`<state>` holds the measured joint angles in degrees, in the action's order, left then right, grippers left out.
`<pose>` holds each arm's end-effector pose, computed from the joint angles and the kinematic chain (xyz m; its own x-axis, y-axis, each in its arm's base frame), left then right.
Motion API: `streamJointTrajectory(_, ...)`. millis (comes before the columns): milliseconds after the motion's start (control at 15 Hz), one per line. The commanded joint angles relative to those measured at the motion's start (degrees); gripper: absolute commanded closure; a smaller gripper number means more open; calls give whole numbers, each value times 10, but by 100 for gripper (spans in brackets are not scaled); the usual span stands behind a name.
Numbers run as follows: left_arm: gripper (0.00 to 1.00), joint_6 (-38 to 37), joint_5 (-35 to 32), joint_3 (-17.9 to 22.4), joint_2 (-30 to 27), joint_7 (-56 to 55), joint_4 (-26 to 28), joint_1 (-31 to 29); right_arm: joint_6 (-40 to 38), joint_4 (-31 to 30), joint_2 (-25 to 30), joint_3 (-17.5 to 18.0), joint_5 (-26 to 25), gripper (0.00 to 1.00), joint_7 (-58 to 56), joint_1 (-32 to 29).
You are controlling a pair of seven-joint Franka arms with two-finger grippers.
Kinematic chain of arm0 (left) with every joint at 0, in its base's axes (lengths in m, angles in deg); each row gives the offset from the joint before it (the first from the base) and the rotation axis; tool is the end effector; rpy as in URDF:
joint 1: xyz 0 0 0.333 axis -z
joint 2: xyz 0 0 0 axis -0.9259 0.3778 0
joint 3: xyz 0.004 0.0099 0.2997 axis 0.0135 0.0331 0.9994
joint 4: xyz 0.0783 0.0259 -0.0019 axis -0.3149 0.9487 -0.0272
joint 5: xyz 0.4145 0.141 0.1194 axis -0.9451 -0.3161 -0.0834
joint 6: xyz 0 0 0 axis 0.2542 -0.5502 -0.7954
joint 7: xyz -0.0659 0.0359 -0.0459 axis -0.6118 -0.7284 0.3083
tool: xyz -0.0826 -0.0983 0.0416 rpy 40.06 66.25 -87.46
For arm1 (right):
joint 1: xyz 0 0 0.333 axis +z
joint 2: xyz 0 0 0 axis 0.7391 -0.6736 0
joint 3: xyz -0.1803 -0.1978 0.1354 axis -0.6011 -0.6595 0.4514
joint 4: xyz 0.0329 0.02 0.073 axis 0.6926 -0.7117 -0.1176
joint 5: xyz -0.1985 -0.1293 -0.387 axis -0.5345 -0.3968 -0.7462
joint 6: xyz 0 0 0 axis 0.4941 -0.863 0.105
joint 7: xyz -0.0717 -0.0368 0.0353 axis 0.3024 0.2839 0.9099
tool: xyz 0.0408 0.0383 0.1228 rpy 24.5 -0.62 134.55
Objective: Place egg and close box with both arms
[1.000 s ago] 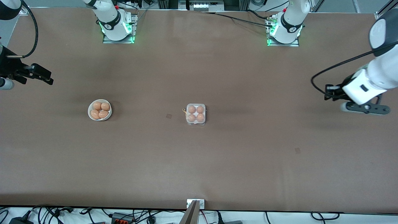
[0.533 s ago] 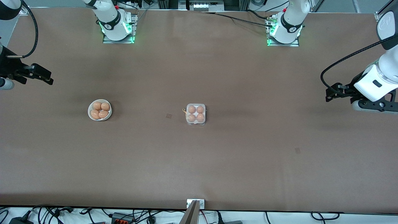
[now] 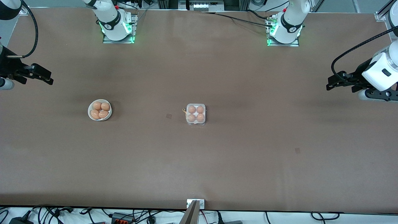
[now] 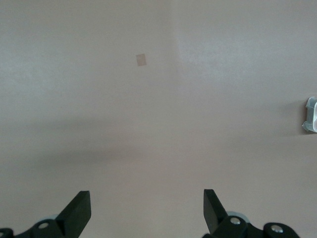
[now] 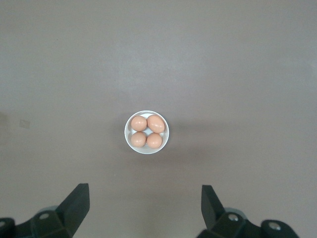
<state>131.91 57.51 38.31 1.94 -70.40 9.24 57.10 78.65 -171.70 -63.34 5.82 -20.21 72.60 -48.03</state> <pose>0.6350 -0.0090 0.5138 0.9973 -0.0424 -0.0606 -0.0383 -0.9970 0.0675 0.6236 -0.0253 0.5323 0.9999 -0.0137 0.0015 -0.0137 -0.9998 0.0167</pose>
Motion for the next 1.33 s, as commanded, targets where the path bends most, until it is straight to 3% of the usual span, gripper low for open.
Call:
streamJointTrajectory(0,0,-3,11,1,-7,7,0,-5,-3,0,5,-2,0,0,1,0)
streamJointTrajectory(1267,0,-5,11,2,-2,7,-8,-5,-4,1,5,-3,-7,0,-9,0)
